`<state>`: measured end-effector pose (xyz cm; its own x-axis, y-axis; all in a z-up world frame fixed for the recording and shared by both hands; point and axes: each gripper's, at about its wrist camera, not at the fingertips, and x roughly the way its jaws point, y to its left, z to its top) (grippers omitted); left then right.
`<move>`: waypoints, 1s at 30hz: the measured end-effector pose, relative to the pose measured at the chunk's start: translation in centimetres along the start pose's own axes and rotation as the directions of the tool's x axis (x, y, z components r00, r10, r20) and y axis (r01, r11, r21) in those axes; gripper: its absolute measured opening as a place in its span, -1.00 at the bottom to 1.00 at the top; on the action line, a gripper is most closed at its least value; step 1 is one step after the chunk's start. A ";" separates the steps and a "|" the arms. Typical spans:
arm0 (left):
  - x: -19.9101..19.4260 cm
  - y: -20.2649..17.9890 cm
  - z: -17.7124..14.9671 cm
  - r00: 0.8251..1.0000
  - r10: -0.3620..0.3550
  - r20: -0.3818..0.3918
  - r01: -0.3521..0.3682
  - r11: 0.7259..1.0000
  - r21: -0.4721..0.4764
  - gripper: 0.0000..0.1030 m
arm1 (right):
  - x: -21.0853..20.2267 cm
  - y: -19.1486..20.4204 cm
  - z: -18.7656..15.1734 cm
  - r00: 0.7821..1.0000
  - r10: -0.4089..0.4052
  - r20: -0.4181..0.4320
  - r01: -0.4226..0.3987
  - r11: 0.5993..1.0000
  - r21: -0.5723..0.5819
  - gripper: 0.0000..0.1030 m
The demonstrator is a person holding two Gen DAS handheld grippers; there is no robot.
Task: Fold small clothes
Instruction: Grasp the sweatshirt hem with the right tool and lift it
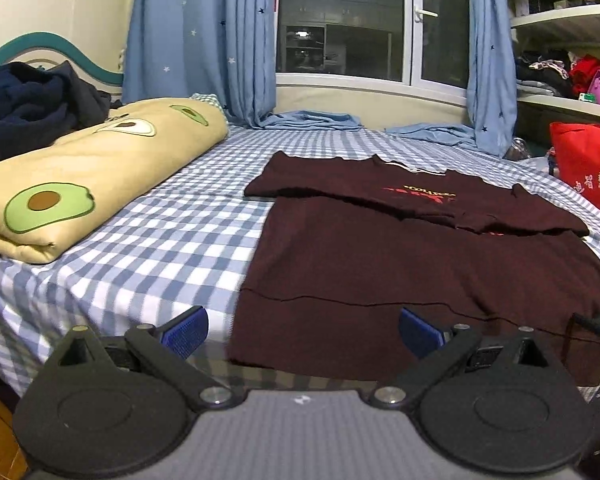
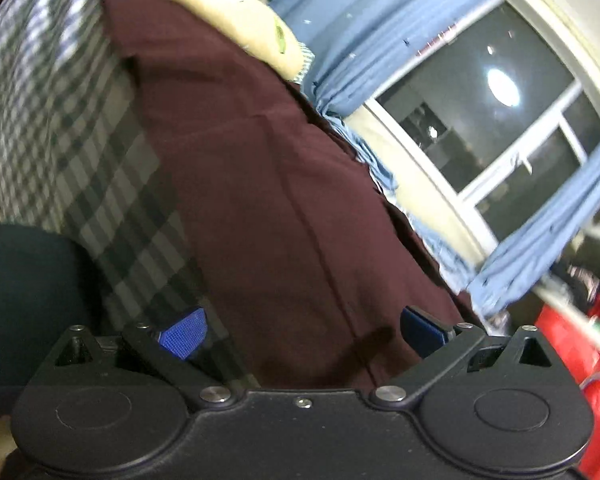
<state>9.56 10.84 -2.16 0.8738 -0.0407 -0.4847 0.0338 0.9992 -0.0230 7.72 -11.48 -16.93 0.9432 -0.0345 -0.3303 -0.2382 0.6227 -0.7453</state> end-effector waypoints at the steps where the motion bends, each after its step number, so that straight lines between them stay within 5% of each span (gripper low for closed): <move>1: -0.1 0.2 0.0 1.000 0.003 0.000 -0.003 1.000 -0.003 0.99 | 0.4 0.6 0.0 1.000 -0.025 0.000 0.025 0.999 -0.029 0.99; 8: -0.3 0.6 -0.5 1.000 0.005 0.000 -0.005 1.000 -0.013 0.99 | 2.8 1.0 -0.7 0.976 -0.217 -0.011 0.216 0.974 -0.067 0.99; 12: -0.2 -0.9 -1.2 1.000 -0.009 0.017 0.008 0.996 0.087 0.99 | 1.7 -1.4 -0.9 0.986 -0.163 0.013 0.163 0.986 0.021 0.96; 16: -0.2 -3.5 -2.6 0.999 -0.021 0.042 0.009 0.964 0.267 0.99 | -1.7 -3.9 -1.0 0.986 -0.122 0.116 0.115 0.991 0.070 0.80; 19: 0.0 -5.1 -3.6 0.998 -0.048 0.044 0.031 0.944 0.329 0.99 | -3.0 -5.4 -0.7 0.986 -0.081 0.145 0.074 0.996 0.056 0.56; 23: 0.4 -7.3 -4.7 0.996 -0.068 0.053 0.040 0.912 0.408 0.99 | -4.3 -7.0 0.7 0.987 0.001 0.158 -0.016 0.996 0.092 -0.25; 25: 0.7 -8.4 -5.1 0.996 -0.071 0.053 0.041 0.899 0.436 0.99 | -4.9 -7.6 1.5 0.986 0.027 0.166 -0.047 0.992 0.116 -0.50; 30: 1.7 -10.5 -5.3 0.995 -0.062 0.079 0.022 0.903 0.429 0.99 | -4.8 -11.0 3.5 0.983 0.100 0.155 -0.137 0.958 0.250 -0.68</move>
<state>8.12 0.27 -7.38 0.9055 -0.1022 -0.4119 0.2582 0.9029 0.3435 6.60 -15.44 -5.11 0.9390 0.1499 -0.3094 -0.2999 0.7972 -0.5239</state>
